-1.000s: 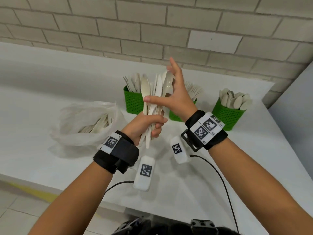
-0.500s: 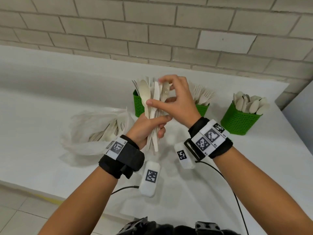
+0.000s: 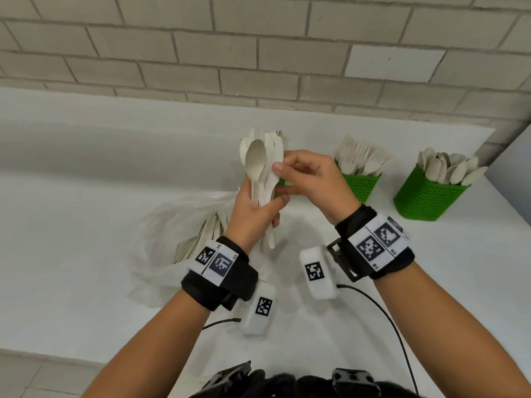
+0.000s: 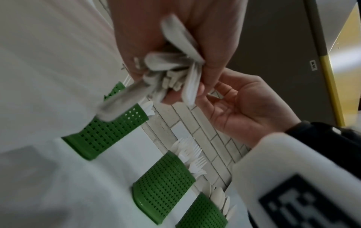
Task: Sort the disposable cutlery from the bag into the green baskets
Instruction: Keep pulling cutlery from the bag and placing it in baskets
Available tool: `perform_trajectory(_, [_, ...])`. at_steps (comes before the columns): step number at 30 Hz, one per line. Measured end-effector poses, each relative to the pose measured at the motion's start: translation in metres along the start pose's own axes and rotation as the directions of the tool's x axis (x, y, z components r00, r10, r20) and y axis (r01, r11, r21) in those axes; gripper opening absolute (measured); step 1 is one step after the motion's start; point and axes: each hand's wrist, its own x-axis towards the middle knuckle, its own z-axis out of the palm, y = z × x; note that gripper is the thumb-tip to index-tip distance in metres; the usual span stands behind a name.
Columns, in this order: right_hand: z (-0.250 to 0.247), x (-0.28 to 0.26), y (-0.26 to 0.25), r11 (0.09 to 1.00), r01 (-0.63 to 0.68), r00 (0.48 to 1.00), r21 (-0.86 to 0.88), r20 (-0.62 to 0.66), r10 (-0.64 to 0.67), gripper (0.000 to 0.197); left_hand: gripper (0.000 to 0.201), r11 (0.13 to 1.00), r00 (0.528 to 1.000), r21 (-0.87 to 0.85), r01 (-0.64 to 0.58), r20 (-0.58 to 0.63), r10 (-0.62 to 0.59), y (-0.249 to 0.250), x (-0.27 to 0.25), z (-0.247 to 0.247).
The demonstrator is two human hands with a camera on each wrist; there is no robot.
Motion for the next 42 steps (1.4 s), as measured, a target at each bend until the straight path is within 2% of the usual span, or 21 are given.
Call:
perform_trajectory(5, [0.007,0.006,-0.005,0.965,-0.044,0.992,0.259,-0.101,0.072,0.013,0.032,0.999,0.999,0.019,-0.043,-0.014,0.043,-0.001,0.001,-0.005])
perform_trajectory(9, [0.015,0.009,-0.007,0.973,-0.02,0.987,0.229,-0.152,0.056,0.013,0.033,0.999,0.998,0.02,-0.043,-0.035,0.044,-0.002,0.004,-0.008])
perform_trajectory(11, [0.014,0.013,-0.009,0.961,0.029,0.967,0.275,-0.25,0.043,0.013,0.031,0.999,0.999,0.027,-0.039,-0.016,0.039,-0.004,0.004,-0.01])
perform_trajectory(13, [0.005,0.02,-0.014,0.891,0.085,0.924,0.446,-0.371,0.097,0.014,0.027,0.999,0.999,0.036,-0.031,-0.018,0.031,-0.007,0.004,-0.012])
perform_trajectory(14, [-0.002,0.022,-0.017,0.825,0.112,0.905,0.553,-0.4,0.145,0.015,0.027,0.999,0.999,0.041,-0.029,-0.03,0.03,-0.008,0.004,-0.012])
perform_trajectory(16, [-0.013,0.026,-0.024,0.712,0.111,0.901,0.693,-0.372,0.221,0.017,0.029,0.998,0.997,0.042,-0.042,-0.058,0.045,-0.009,0.004,-0.011])
perform_trajectory(17, [-0.015,0.027,-0.026,0.714,0.072,0.916,0.696,-0.33,0.229,0.018,0.03,0.998,0.996,0.043,-0.054,-0.066,0.057,-0.008,0.005,-0.009])
perform_trajectory(19, [-0.013,0.024,-0.024,0.817,-0.022,0.955,0.577,-0.23,0.188,0.02,0.03,0.996,0.994,0.033,-0.08,-0.074,0.082,-0.005,0.006,-0.005])
perform_trajectory(21, [-0.001,0.016,-0.018,0.931,-0.081,0.985,0.356,-0.115,0.13,0.013,0.03,0.995,0.993,0.026,-0.096,-0.071,0.098,-0.003,0.01,-0.001])
perform_trajectory(23, [0.011,0.008,-0.014,0.972,-0.073,0.995,0.223,-0.047,0.086,0.013,0.031,0.993,0.992,0.034,-0.113,-0.054,0.115,-0.003,0.012,0.001])
perform_trajectory(28, [0.011,0.009,-0.012,0.997,0.059,0.981,0.053,-0.187,-0.048,0.016,0.034,0.985,0.992,0.128,-0.113,-0.04,0.119,-0.006,0.01,0.004])
perform_trajectory(33, [0.004,0.014,-0.013,0.992,-0.001,0.98,0.125,-0.198,0.026,0.013,0.032,0.953,0.977,0.239,-0.186,-0.055,0.204,-0.011,0.006,0.012])
perform_trajectory(37, [0.003,0.014,-0.009,0.997,0.07,0.971,-0.034,-0.226,-0.076,0.017,0.044,0.885,0.939,0.373,-0.279,-0.088,0.332,-0.018,0.006,0.015])
perform_trajectory(42, [-0.011,0.013,-0.008,0.992,0.069,0.984,0.107,-0.172,-0.05,0.023,0.038,0.849,0.93,0.429,-0.308,-0.054,0.364,-0.018,0.002,0.021])
